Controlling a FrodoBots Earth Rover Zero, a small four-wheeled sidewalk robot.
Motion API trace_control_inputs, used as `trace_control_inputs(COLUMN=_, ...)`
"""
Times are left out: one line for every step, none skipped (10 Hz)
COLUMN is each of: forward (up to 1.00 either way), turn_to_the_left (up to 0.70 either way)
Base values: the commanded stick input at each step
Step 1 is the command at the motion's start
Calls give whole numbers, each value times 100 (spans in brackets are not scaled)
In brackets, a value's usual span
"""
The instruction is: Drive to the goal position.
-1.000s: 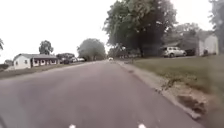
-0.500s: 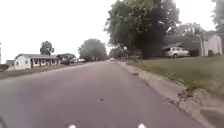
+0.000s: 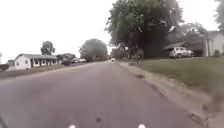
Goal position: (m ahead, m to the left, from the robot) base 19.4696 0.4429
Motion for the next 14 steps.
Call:
trace_control_inputs(forward=100, turn_to_the_left=0)
trace_control_inputs(forward=100, turn_to_the_left=0)
trace_control_inputs(forward=100, turn_to_the_left=0)
trace_control_inputs(forward=100, turn_to_the_left=0)
trace_control_inputs(forward=100, turn_to_the_left=0)
trace_control_inputs(forward=100, turn_to_the_left=0)
trace_control_inputs(forward=100, turn_to_the_left=0)
trace_control_inputs(forward=100, turn_to_the_left=-5)
trace_control_inputs(forward=100, turn_to_the_left=-23)
trace_control_inputs(forward=100, turn_to_the_left=-29)
trace_control_inputs(forward=100, turn_to_the_left=-10)
trace_control_inputs(forward=100, turn_to_the_left=-3)
trace_control_inputs(forward=100, turn_to_the_left=0)
trace_control_inputs(forward=100, turn_to_the_left=0)
